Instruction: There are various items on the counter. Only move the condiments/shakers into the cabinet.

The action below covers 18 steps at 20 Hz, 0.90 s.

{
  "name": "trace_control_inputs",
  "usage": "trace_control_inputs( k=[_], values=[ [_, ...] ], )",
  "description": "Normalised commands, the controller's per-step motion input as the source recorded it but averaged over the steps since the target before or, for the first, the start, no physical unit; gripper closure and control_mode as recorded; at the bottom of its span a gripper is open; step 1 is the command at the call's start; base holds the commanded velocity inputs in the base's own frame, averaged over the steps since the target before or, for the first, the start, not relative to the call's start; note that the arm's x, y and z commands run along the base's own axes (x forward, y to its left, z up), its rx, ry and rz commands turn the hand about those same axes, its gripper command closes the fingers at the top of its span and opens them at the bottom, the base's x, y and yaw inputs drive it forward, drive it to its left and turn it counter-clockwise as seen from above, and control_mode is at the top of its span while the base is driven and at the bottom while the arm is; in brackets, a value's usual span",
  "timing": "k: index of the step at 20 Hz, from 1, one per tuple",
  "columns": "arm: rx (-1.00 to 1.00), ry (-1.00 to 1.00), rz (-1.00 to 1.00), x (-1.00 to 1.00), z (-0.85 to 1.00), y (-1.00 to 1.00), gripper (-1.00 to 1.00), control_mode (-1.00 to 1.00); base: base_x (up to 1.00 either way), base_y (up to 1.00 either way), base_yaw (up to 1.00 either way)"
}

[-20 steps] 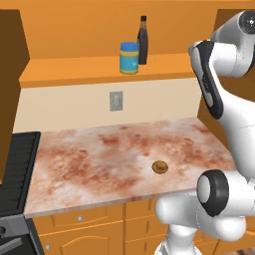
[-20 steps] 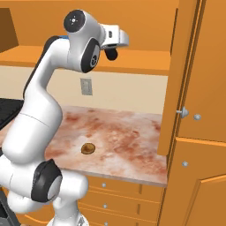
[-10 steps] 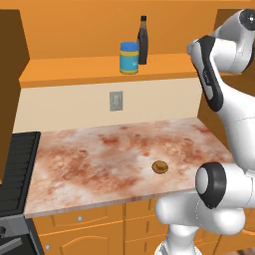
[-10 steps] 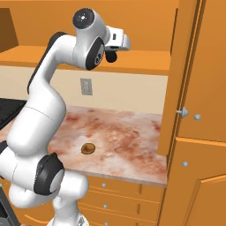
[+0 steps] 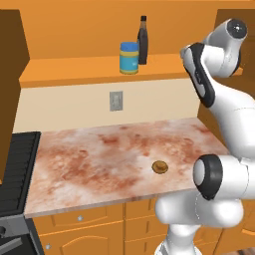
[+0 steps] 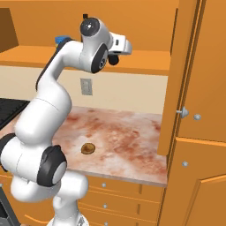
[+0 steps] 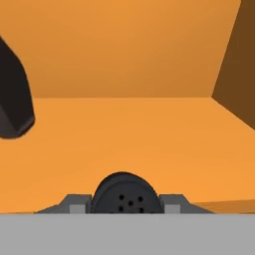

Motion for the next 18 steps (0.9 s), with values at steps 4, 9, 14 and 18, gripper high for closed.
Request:
trace_control_inputs(
  k=[4, 9, 14, 18],
  values=[
    [-0.02, 0.0, -0.03, 0.58, 0.0, 0.03, 1.0, -1.0, 0.0, 0.0, 0.0],
    [0.0, 0.0, -0.05, 0.44, -0.01, 0.0, 1.0, -1.0, 0.0, 0.0, 0.0],
    [0.0, 0.1, -0.01, 0.21, -0.01, 0.0, 1.0, -1.0, 0.0, 0.0, 0.0],
    [0.0, 0.16, 0.0, 0.17, 0.0, 0.0, 1.0, -1.0, 0.0, 0.0, 0.0]
  ],
)
